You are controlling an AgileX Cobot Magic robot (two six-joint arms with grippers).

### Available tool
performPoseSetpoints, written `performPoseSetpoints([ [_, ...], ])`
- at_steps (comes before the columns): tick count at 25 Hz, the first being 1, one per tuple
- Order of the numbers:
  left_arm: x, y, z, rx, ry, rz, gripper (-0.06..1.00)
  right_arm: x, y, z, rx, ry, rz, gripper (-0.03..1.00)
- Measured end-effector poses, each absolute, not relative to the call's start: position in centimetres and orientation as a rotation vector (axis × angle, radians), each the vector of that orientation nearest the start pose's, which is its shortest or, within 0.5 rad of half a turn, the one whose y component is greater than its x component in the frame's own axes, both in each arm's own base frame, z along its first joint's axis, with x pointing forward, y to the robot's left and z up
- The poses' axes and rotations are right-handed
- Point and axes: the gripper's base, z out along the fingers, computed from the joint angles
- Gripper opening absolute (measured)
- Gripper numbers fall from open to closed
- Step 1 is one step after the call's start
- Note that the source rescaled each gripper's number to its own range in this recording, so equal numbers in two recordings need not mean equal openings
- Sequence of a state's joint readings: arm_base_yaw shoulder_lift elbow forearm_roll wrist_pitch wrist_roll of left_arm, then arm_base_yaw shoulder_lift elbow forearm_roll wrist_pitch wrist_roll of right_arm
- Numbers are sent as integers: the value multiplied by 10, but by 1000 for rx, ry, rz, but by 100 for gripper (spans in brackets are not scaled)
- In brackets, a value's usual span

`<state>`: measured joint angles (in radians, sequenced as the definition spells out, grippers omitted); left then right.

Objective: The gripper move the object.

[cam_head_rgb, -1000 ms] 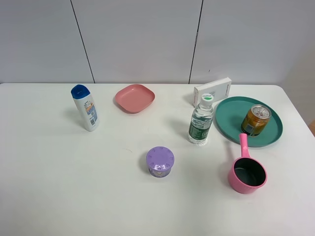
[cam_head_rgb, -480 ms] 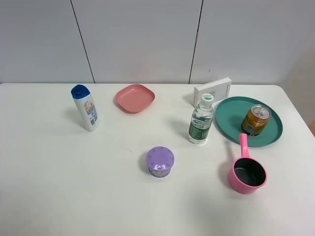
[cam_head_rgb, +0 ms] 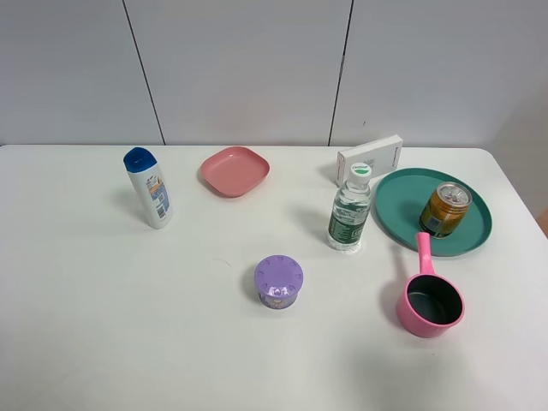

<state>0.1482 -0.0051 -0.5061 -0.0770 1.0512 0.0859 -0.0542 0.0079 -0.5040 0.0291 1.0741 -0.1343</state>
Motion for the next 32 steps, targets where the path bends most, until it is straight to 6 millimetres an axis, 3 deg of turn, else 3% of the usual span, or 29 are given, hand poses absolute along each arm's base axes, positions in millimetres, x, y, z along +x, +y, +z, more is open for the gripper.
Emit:
performPoseSetpoints([
  [32, -5, -7, 280, -59, 2021, 56, 100, -6, 2, 276, -66, 2056, -84, 99],
])
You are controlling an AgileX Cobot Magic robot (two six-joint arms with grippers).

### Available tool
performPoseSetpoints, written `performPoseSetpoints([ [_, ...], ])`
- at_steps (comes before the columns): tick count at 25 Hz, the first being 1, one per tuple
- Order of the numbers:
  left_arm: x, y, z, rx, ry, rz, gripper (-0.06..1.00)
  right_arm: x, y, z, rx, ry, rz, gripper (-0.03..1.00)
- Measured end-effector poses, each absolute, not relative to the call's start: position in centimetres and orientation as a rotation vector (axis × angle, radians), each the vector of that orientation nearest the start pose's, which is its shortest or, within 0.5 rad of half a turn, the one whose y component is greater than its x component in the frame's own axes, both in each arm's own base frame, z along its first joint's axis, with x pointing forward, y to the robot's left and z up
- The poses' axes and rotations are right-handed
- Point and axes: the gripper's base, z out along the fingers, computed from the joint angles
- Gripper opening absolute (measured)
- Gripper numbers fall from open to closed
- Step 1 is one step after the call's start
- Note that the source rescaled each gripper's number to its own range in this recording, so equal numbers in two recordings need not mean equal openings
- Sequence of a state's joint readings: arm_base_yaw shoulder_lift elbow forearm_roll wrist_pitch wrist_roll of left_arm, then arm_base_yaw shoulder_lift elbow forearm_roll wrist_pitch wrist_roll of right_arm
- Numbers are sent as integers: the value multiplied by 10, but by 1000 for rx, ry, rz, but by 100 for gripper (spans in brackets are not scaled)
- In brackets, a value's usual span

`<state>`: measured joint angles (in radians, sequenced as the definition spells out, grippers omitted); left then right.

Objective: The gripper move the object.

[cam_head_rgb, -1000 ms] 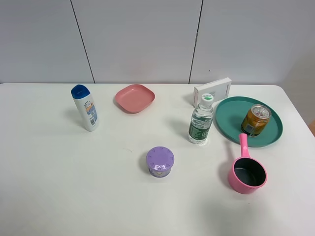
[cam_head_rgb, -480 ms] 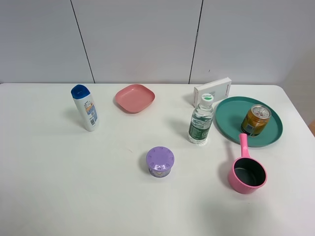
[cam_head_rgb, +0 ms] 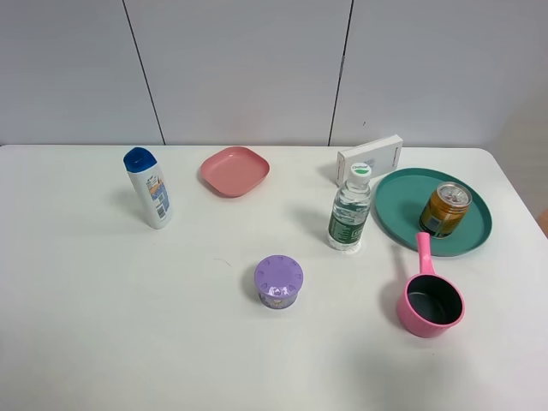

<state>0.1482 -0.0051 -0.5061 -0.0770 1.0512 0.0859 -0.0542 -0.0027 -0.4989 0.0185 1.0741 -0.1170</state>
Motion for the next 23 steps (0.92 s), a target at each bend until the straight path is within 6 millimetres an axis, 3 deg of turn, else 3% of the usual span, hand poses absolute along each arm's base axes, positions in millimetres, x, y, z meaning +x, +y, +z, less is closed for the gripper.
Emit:
performPoseSetpoints([
  [23, -5, -7, 280, -59, 2021, 56, 100, -6, 2, 276, -65, 2056, -84, 99],
])
